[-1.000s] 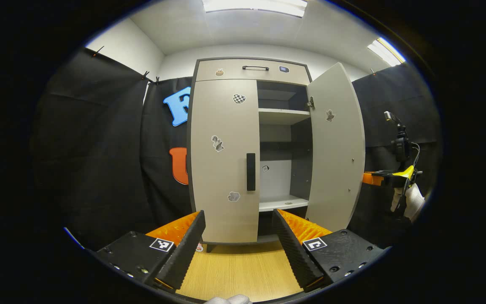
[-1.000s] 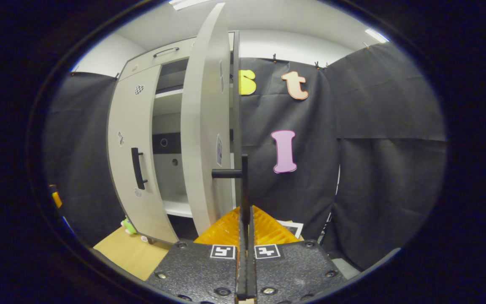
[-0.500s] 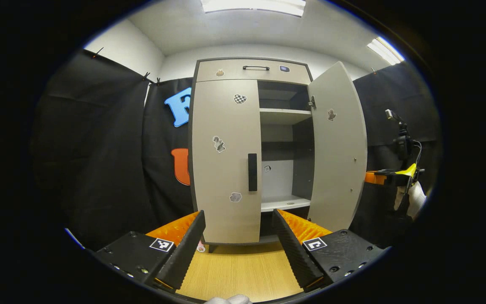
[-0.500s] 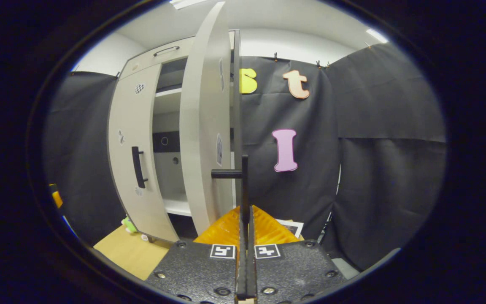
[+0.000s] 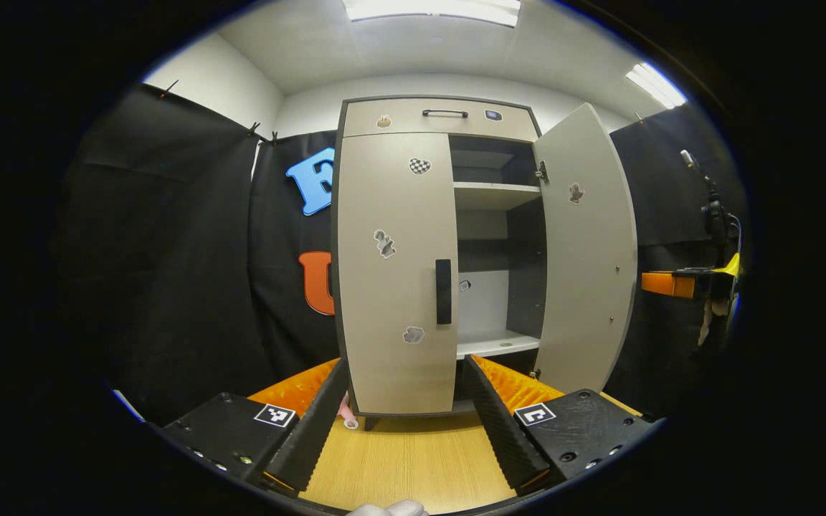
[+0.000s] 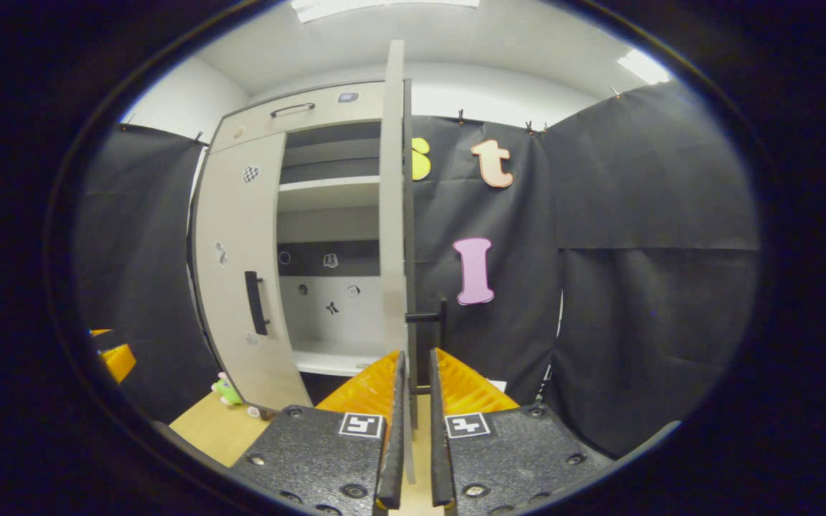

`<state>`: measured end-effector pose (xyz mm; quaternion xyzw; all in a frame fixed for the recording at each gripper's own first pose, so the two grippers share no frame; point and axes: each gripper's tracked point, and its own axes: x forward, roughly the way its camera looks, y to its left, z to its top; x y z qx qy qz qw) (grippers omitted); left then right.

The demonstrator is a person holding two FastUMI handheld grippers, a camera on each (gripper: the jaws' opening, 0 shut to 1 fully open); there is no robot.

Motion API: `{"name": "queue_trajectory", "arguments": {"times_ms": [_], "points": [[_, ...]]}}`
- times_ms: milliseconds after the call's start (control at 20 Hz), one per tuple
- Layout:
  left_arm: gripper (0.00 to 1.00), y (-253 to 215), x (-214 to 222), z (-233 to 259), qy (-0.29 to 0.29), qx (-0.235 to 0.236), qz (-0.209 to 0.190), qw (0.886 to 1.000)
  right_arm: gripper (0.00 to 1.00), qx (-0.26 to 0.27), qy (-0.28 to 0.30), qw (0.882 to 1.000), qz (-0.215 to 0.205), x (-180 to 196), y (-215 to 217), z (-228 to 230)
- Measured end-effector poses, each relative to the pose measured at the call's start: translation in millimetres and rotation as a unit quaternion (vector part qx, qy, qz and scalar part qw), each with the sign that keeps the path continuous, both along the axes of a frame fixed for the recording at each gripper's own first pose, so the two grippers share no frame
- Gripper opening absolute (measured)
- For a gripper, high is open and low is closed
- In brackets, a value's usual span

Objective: Open the right door of the double-door shoe cabinet with the right hand, and open the left door with the left hand.

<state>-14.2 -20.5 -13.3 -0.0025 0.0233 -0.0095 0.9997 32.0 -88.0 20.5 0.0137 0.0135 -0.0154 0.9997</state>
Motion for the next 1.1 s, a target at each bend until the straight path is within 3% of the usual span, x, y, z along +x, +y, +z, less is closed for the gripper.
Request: {"name": "queue_trajectory", "arguments": {"times_ms": [150,250,350,450,750,1100], "points": [[0.95,6.4,2.5,-5.3,0.002,0.005,0.008,1.000,0.51,-0.013,0.010,1.000,0.026,-21.5,29.6,-16.3],[0.95,10.3,2.9,-8.4,0.004,0.008,0.012,1.000,0.60,-0.011,0.014,0.999,0.037,-28.4,49.3,-33.8],[0.95,10.5,6.3,-13.2,0.007,0.007,0.008,1.000,0.80,-0.015,0.026,0.998,0.048,-34.6,66.2,-54.1],[0.95,10.9,11.0,-17.5,0.009,0.009,0.007,1.000,0.90,-0.021,0.036,0.997,0.058,-38.2,79.5,-68.7],[0.95,-0.7,52.3,-19.5,0.007,0.009,-0.006,1.000,0.95,-0.009,0.043,0.997,0.063,-37.9,90.1,-72.4],[0.95,-24.6,156.0,-9.2,-0.014,0.017,-0.015,1.000,0.99,-0.009,0.044,0.998,0.041,-32.8,75.1,-63.1]]}}
